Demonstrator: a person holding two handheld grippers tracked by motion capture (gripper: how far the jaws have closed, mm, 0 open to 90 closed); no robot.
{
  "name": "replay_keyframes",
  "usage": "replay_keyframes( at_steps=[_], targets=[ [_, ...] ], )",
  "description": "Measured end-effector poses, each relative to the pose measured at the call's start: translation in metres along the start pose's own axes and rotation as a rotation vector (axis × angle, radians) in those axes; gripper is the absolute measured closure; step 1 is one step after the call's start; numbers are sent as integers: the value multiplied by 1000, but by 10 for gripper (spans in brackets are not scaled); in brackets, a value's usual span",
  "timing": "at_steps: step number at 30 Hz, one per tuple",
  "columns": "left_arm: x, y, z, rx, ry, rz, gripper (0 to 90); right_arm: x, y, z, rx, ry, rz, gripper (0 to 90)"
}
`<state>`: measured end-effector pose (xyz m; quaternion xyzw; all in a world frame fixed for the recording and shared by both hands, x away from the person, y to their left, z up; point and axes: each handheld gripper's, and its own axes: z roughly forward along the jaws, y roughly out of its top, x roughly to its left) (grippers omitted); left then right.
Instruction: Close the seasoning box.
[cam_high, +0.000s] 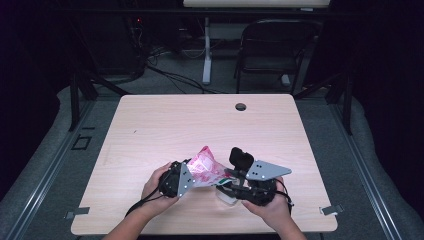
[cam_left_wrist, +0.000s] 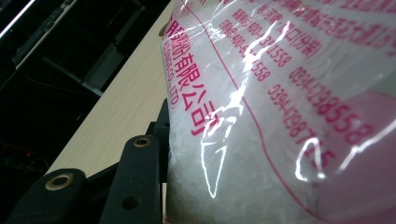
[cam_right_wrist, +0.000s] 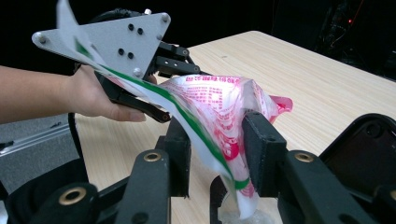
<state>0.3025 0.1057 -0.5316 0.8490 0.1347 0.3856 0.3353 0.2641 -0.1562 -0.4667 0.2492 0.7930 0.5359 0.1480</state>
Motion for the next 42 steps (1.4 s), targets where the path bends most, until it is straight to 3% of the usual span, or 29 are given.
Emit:
replay_keyframes(
  at_steps=[10, 14, 27, 42],
  targets=[
    [2, 2, -1, -6, 23, 14, 628, 4, 0, 1, 1, 3, -16, 824],
    [2, 2, 0, -7, 27, 18, 628, 8, -1, 2, 15, -19, -62, 880],
    [2, 3, 4, -1, 44, 26, 628, 8, -4, 4, 18, -50, -94, 900],
    [2, 5, 4, -17, 119, 88, 628, 7, -9, 5, 13, -48, -90, 900]
  ],
)
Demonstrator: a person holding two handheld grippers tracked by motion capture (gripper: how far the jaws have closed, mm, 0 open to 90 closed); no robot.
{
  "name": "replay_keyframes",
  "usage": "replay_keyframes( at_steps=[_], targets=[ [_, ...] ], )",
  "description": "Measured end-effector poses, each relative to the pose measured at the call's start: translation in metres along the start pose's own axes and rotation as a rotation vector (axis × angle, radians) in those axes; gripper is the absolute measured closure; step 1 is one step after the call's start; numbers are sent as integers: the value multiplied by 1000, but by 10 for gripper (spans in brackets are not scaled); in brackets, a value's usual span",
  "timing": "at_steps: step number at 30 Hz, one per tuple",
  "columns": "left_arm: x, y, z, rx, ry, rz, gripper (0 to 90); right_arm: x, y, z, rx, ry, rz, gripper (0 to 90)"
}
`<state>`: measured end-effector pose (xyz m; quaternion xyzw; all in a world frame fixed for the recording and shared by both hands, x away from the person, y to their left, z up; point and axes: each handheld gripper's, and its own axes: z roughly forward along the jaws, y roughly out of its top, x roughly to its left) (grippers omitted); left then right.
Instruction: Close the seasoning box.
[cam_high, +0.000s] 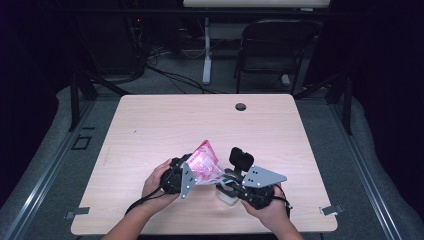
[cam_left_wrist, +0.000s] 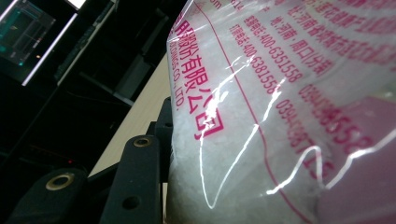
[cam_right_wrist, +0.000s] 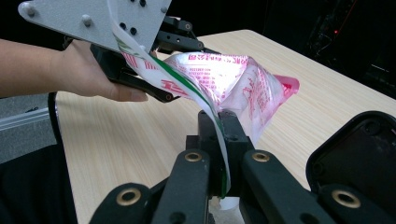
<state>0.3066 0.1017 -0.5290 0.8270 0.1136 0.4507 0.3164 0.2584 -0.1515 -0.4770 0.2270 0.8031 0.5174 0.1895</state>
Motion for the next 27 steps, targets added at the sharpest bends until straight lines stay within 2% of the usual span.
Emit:
replay_keyframes(
  at_steps=[7, 20, 27],
  targets=[
    [2, 3, 3, 0, 24, 33, 628, -3, -5, 1, -7, -6, 16, 900],
    [0, 1, 6, 5, 58, 56, 628, -4, -11, 6, 4, -24, 33, 899],
    [-1, 1, 5, 15, 72, 82, 629, -3, -13, 8, 8, -30, 46, 899]
  ],
)
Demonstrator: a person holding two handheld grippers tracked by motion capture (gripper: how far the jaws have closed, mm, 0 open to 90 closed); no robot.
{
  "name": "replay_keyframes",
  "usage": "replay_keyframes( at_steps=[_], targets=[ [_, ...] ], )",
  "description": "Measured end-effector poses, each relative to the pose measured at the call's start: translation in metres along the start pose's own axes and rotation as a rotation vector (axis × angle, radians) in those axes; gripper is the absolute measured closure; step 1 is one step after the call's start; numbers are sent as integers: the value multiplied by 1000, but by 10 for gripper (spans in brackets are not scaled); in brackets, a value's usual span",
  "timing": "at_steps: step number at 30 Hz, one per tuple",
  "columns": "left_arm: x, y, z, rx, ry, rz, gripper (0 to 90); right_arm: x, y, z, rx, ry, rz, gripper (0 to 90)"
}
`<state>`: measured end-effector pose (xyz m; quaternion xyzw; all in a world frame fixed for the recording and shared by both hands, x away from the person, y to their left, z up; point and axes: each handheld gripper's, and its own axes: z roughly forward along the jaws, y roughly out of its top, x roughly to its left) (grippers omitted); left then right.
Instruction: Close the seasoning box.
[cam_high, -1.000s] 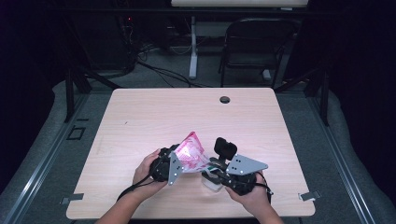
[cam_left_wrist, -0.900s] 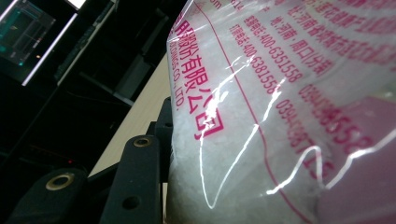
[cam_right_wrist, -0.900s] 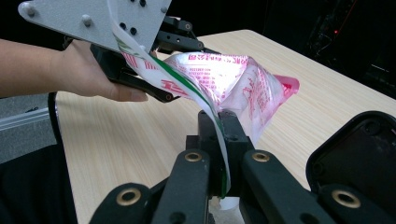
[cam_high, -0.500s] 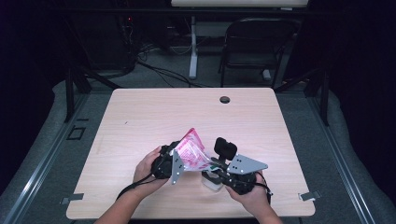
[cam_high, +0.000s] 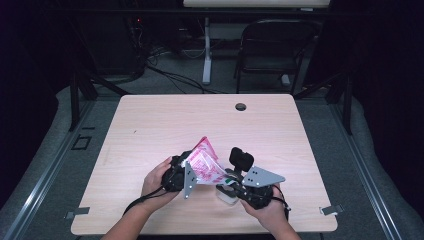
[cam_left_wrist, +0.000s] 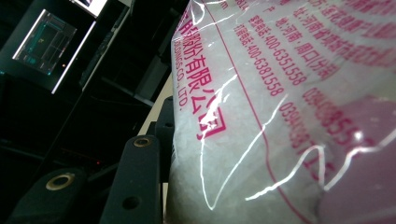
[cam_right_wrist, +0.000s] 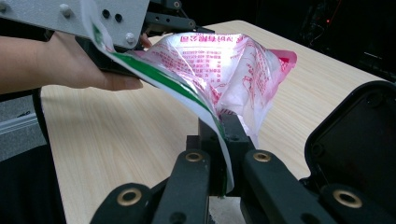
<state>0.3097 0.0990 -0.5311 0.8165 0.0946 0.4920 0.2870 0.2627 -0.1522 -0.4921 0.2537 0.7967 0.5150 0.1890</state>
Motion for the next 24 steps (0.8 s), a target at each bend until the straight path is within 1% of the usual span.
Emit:
replay_keyframes(
  at_steps=[3, 5, 11, 16, 19, 24],
  targets=[
    [0, 1, -1, 4, 8, 13, 629, 0, -1, 0, 2, 3, 13, 899],
    [0, 2, -1, 2, 16, 15, 629, 0, -2, 0, 4, 3, 13, 898],
    [0, 2, -1, 6, 19, 15, 629, 0, -3, 0, 8, 1, 20, 899],
    [-1, 2, -2, 3, 30, 27, 628, 1, -5, 1, 7, -2, 26, 899],
    [-1, 2, -3, 3, 34, 24, 628, 1, -5, 1, 4, -2, 32, 899],
    [-2, 2, -3, 4, 46, 44, 627, 1, -7, 1, 4, 2, 36, 899]
  ],
)
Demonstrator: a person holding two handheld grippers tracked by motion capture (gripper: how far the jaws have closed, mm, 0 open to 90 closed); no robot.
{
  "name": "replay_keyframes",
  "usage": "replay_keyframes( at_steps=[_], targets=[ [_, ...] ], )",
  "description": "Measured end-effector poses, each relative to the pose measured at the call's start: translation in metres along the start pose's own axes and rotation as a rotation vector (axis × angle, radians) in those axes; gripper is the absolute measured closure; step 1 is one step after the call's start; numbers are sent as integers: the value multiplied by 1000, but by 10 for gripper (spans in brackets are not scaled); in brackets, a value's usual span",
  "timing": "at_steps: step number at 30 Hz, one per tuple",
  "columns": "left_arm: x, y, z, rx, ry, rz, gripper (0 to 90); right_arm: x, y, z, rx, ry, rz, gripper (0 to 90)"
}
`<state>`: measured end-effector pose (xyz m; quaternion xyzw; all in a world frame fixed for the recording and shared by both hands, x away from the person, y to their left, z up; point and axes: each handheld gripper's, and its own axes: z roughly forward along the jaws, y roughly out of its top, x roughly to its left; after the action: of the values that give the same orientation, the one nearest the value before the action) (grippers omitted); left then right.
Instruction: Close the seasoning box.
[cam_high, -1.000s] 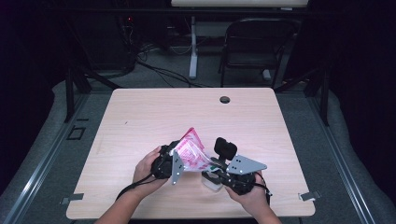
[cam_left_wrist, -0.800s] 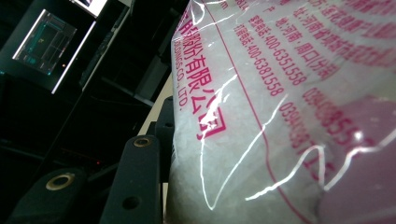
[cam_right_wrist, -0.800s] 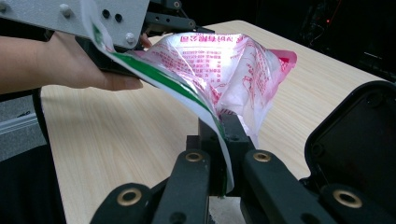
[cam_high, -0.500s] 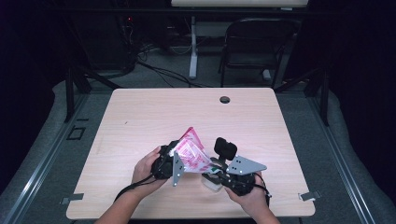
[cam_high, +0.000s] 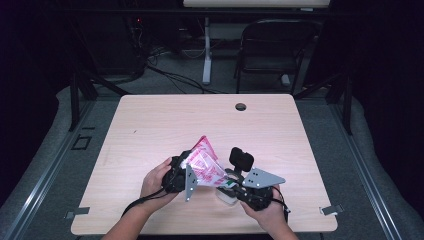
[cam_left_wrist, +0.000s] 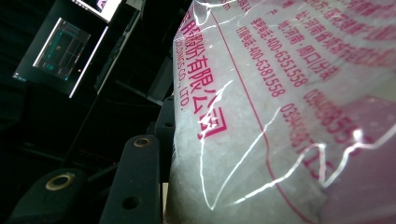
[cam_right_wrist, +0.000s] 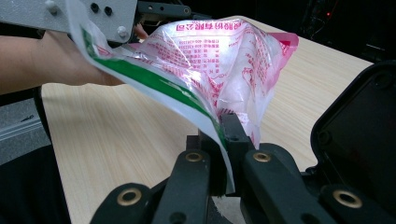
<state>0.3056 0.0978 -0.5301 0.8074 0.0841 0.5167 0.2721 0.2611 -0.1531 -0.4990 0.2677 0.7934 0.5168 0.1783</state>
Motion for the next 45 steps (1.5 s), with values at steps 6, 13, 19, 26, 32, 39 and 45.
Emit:
replay_keyframes(
  at_steps=[6, 13, 19, 26, 32, 39, 45],
  targets=[
    [-2, 1, 0, 8, 10, 17, 626, -1, -3, 1, 8, -7, 5, 898],
    [-4, 2, -1, 16, 37, 49, 627, -2, -7, 3, 15, -13, 12, 898],
    [-3, 2, -1, 19, 44, 58, 627, -1, -10, 6, 27, -16, 18, 898],
    [-3, 2, -3, 16, 71, 93, 627, 0, -13, 9, 38, -14, 22, 898],
    [-4, 3, -2, 17, 72, 92, 627, -1, -13, 9, 46, -17, 18, 898],
    [-5, 2, -1, 16, 81, 104, 627, -1, -14, 10, 55, -16, 17, 899],
    [-5, 4, -2, 20, 99, 126, 626, -1, -15, 12, 59, -16, 15, 900]
  ],
)
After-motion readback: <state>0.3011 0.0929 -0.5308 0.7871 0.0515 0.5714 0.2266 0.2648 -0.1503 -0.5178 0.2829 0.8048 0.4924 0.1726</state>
